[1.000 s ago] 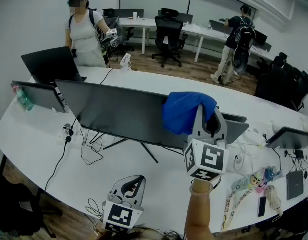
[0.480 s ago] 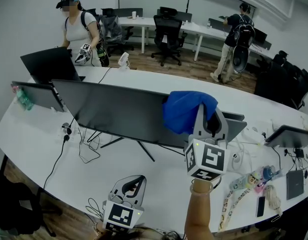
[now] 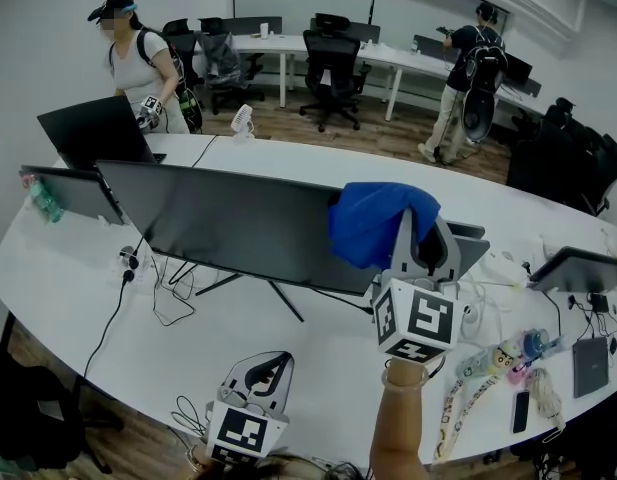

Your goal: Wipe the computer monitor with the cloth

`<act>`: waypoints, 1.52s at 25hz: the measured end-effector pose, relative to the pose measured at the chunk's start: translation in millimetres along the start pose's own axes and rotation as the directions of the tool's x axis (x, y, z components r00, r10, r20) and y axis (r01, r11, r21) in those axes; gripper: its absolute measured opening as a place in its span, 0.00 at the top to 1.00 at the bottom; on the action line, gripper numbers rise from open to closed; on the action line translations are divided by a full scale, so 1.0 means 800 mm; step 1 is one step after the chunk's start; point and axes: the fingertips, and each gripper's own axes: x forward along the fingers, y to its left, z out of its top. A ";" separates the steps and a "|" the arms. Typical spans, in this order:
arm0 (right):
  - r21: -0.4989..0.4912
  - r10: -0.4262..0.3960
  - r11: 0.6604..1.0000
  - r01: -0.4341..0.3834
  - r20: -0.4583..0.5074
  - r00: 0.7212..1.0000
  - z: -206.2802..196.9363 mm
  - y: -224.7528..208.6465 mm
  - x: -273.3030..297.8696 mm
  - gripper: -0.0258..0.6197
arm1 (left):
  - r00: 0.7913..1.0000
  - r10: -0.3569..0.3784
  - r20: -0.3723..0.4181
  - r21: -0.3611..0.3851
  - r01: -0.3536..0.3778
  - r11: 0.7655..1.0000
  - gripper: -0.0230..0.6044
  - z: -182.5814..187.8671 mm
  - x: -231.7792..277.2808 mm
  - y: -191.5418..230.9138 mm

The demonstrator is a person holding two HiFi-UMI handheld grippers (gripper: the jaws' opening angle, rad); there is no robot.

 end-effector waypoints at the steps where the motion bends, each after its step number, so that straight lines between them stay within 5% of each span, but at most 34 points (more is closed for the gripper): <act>1: 0.004 -0.001 1.000 0.001 0.002 1.000 0.000 -0.003 -0.001 0.86 | 1.000 -0.001 -0.001 0.002 0.001 1.000 0.95 0.001 0.001 -0.002; 38: 0.102 0.010 0.995 -0.008 -0.026 1.000 -0.068 -0.051 -0.013 0.86 | 1.000 0.005 -0.006 -0.030 -0.005 1.000 0.95 -0.013 0.023 -0.028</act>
